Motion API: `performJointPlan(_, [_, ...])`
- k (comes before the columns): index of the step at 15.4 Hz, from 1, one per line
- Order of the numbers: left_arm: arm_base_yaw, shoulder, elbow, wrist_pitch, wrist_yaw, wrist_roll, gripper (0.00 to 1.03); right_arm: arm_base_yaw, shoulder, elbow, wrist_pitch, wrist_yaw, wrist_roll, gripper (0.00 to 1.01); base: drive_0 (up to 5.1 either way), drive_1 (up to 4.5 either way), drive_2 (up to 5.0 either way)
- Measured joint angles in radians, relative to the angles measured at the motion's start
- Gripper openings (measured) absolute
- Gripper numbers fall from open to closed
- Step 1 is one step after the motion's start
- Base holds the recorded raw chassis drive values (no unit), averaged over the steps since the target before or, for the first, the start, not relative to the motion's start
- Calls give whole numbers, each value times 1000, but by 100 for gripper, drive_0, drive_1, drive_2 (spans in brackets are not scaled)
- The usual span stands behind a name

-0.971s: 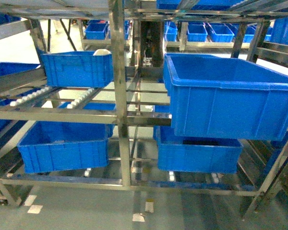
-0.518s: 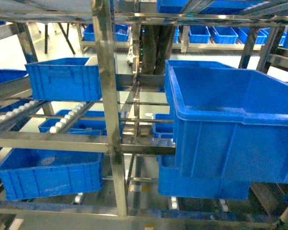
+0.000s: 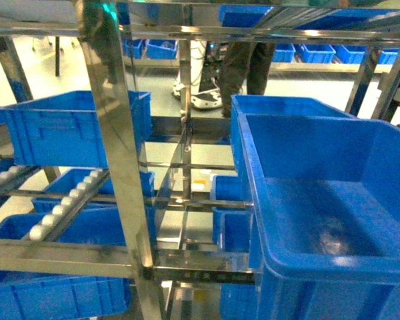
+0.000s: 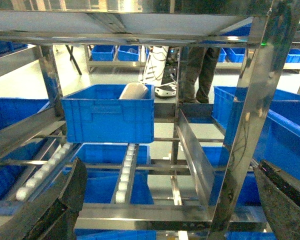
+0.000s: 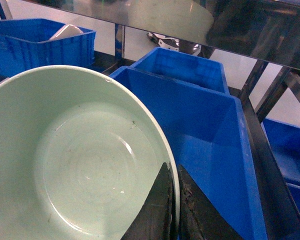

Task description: Place green bowl on second shelf with right arm

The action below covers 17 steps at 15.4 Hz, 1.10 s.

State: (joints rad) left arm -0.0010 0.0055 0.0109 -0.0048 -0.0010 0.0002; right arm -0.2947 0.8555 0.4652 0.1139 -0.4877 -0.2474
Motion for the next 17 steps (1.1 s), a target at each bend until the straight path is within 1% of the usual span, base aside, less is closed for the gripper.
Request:
performJointPlan(10, [0,0,0,1,0,0,98,0,0,-1,-5,0,0,2,0,0,0])
performJointPlan(11, [0,0,0,1,0,0,98,-5,20,-4,30,-13,-19,2,0,0,0])
performJointPlan(13, [0,0,0,1,0,0,98,-15,119,-5,63,-14,-82,2,0,0,0])
performJointPlan(14, [0,0,0,1,0,0,98,-16,131,-5,64,-13,-86,2,0,0,0])
performJointPlan(17, [0,0,0,0,0,0,98,-12,239,-5,109,5,-120,2,0,0,0])
